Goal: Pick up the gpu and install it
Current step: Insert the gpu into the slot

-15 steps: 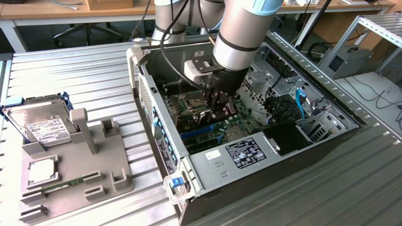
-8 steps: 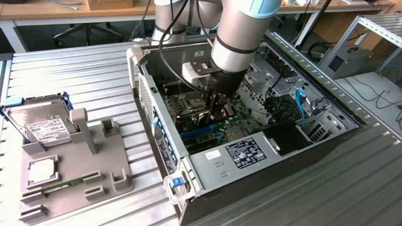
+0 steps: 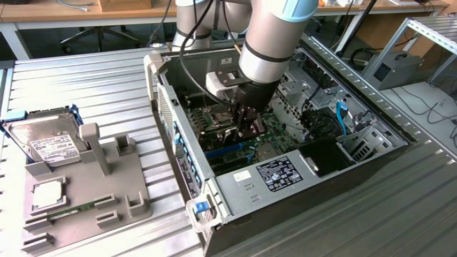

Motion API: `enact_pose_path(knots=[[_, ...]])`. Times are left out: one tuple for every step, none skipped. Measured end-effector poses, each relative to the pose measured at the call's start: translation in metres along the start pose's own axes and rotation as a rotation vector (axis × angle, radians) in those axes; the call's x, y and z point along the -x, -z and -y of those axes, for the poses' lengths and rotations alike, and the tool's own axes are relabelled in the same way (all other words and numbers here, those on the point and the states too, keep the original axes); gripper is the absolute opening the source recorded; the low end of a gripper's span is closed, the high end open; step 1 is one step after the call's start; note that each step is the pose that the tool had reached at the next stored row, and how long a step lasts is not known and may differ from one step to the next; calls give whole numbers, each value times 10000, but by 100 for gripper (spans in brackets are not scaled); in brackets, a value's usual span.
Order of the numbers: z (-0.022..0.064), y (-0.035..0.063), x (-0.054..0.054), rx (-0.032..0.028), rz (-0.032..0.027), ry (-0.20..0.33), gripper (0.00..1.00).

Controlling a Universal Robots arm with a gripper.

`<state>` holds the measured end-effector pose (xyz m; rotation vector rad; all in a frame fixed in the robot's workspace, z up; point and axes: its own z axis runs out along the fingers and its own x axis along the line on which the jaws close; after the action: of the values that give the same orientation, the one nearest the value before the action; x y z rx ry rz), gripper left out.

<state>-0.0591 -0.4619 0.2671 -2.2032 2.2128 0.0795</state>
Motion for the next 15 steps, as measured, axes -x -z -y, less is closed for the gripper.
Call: enact_pose_path(knots=[[-3, 0, -2, 0, 1, 0, 27], [-5, -1, -6, 0, 0, 0, 27], [-6, -1, -11, 0, 1, 1, 27], [-8, -1, -16, 0, 1, 0, 27], [-9, -1, -17, -1, 1, 0, 27], [-12, -1, -17, -1, 0, 1, 27], [-16, -1, -18, 0, 0, 0, 27], [-19, -1, -19, -1, 1, 0, 27], [-21, -1, -19, -1, 1, 0, 27], [-23, -1, -19, 0, 1, 1, 27], [-25, -2, -19, 0, 0, 1, 27], [-28, -1, -19, 0, 0, 0, 27], [-31, -2, -19, -1, 1, 1, 27], [-33, -2, -19, 0, 0, 0, 27], [-36, -2, -19, 0, 0, 0, 27]])
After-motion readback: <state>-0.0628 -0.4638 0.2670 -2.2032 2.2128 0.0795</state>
